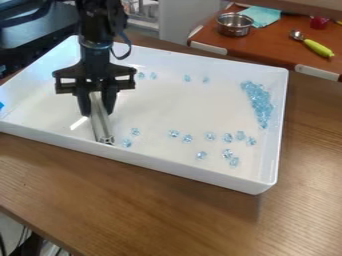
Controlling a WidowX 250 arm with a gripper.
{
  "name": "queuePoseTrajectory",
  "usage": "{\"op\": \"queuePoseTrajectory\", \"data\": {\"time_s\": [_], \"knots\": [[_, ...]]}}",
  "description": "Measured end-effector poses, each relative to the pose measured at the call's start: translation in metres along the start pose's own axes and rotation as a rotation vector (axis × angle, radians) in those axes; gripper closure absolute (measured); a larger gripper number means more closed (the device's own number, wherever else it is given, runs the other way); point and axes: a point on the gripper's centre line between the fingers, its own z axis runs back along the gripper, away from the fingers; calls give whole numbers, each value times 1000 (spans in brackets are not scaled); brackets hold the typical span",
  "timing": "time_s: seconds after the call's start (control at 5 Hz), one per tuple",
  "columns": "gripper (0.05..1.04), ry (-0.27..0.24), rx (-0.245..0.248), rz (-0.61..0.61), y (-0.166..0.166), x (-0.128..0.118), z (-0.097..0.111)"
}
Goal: Sweep into pile
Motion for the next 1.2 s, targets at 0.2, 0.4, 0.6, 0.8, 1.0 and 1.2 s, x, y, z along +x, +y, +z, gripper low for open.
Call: {"op": "queuePoseTrajectory", "data": {"time_s": [0.2,0.4,0.6,0.8,1.0,1.2], "knots": [[711,-9,2,-6,1,0,-2],[711,19,12,-19,-8,-11,-2],[711,55,32,-23,-21,-21,0],[711,85,40,-35,-48,-37,6],[711,94,41,-45,-67,-50,10],[711,87,34,-60,-87,-65,14]]}}
